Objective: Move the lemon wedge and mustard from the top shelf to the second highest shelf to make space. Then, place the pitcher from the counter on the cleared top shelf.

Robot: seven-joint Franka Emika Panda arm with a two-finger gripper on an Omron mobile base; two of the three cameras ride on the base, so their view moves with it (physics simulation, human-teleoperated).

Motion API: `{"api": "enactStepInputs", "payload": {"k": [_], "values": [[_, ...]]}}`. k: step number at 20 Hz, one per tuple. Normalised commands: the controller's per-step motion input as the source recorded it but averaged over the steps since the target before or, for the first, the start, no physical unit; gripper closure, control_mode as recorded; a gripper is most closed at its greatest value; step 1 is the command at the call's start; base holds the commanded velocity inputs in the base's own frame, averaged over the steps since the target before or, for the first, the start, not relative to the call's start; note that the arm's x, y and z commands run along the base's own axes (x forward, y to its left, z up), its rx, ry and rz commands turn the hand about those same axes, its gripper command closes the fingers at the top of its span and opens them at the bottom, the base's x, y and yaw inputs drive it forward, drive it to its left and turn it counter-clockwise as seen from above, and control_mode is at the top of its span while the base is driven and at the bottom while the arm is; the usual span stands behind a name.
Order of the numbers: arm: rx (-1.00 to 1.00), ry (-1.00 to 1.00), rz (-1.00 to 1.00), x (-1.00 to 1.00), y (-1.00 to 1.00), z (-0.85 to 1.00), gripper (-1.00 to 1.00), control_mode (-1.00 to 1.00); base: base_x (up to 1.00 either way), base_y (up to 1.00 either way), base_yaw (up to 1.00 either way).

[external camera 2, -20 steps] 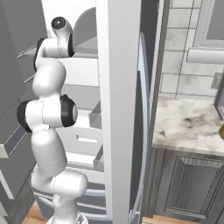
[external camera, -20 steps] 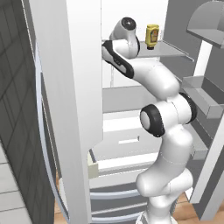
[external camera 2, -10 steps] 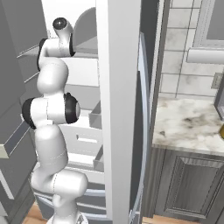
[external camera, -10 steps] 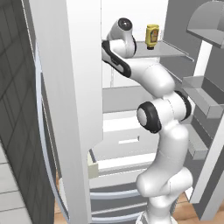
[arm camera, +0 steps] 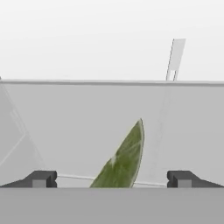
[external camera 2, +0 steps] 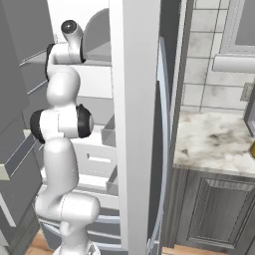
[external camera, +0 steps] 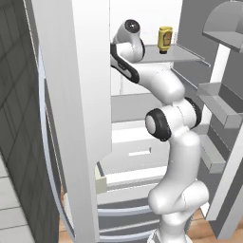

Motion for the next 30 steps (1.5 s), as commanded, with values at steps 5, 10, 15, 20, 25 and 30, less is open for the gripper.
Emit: {"api": "enactStepInputs", "payload": {"k": [5, 10, 15, 20, 25, 30], "values": [[0.0, 0.0, 0.0, 0.16, 0.03, -0.07, -1.0, -1.0, 0.0, 0.0, 0.0], [0.0, 0.0, 0.0, 0.13, 0.01, -0.06, 1.0, -1.0, 0.0, 0.0, 0.0], [0.0, 0.0, 0.0, 0.08, 0.0, -0.05, 1.0, -1.0, 0.0, 0.0, 0.0], [0.0, 0.0, 0.0, 0.04, 0.0, -0.01, 1.0, -1.0, 0.0, 0.0, 0.0], [0.0, 0.0, 0.0, -0.01, 0.0, -0.08, 1.0, -1.0, 0.0, 0.0, 0.0], [0.0, -0.04, 0.0, -0.16, 0.0, -0.27, 1.0, -1.0, 0.0, 0.0, 0.0]]}}
